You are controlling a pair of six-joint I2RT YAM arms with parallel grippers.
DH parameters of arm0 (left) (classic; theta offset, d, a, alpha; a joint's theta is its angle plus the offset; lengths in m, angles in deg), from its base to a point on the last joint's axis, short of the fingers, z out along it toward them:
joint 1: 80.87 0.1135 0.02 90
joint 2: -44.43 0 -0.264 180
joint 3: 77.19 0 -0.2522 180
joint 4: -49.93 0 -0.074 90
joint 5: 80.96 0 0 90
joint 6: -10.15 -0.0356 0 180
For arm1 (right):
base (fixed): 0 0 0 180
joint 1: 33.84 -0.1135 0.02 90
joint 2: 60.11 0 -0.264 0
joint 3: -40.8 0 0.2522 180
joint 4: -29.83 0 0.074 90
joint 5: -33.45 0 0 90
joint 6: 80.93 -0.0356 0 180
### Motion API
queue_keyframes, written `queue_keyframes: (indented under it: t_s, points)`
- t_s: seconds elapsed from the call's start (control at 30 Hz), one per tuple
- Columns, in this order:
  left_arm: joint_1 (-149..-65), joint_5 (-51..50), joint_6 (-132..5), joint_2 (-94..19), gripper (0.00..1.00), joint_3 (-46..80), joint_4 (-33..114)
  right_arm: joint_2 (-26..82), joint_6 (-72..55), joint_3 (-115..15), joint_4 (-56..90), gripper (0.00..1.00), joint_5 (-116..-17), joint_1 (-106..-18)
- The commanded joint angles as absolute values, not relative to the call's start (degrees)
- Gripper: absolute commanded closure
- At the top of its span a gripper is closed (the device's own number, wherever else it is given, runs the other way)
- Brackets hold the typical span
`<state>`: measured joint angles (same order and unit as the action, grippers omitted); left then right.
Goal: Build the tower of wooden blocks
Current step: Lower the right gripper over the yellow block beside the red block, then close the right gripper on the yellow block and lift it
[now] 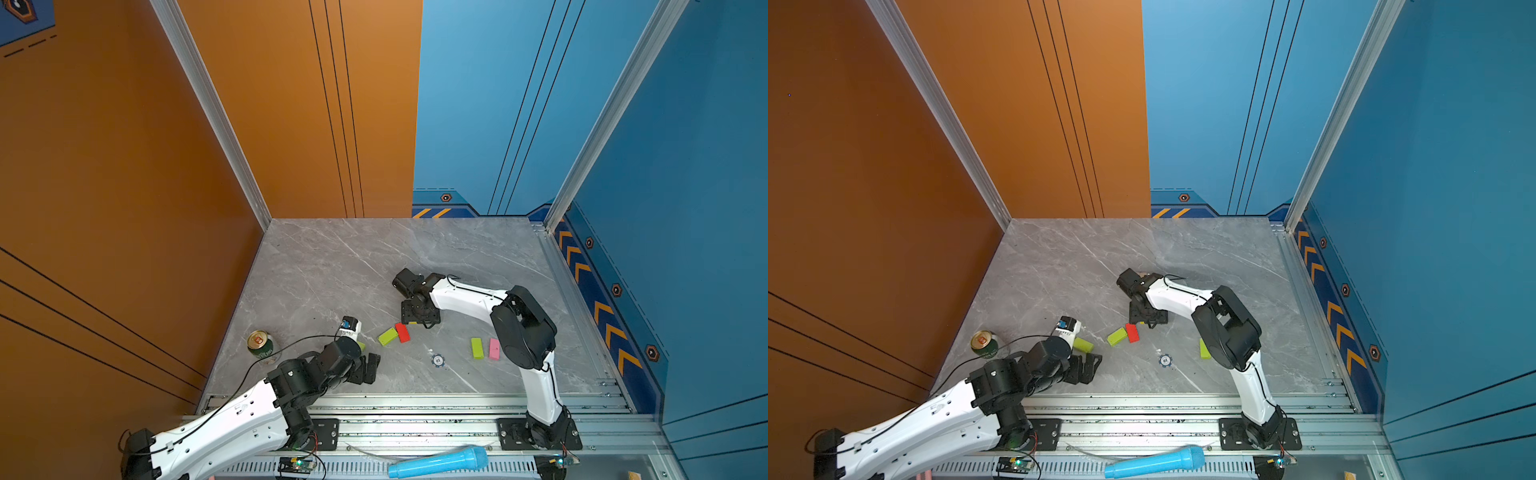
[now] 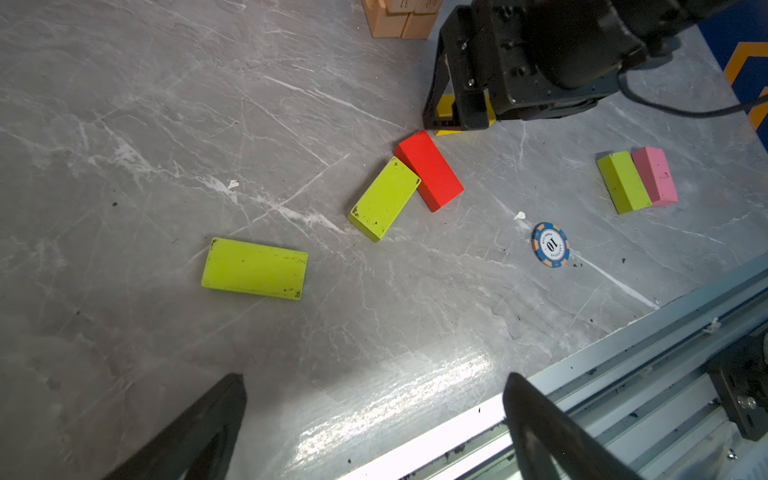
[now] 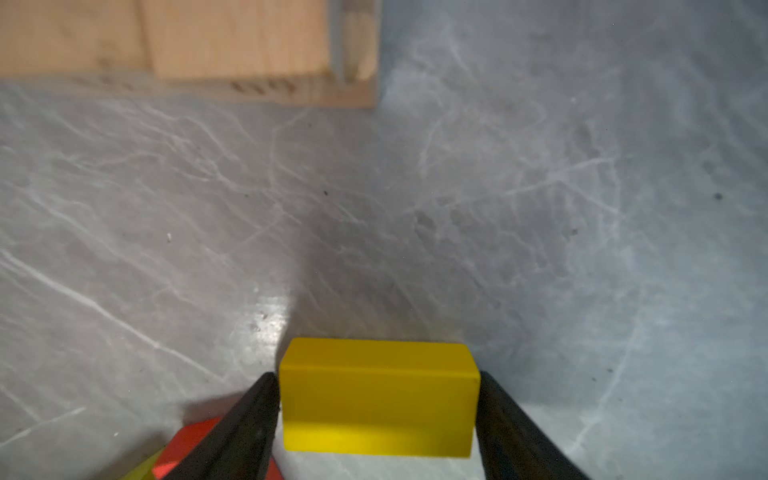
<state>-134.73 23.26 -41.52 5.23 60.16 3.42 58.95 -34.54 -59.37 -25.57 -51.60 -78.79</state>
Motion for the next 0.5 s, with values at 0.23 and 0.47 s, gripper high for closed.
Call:
queue_keyframes:
  t_s: [0.23,0.47]
  points:
    - [-133.60,21.73,-42.65,5.58,0.02,60.85,3.57,60.71,-35.32,-60.76,-27.43,0.33,-51.01,-78.34]
    - [-133.25,21.45,-42.66,5.67,0.02,60.90,3.57,60.12,-35.22,-60.39,-27.74,0.48,-50.89,-78.41]
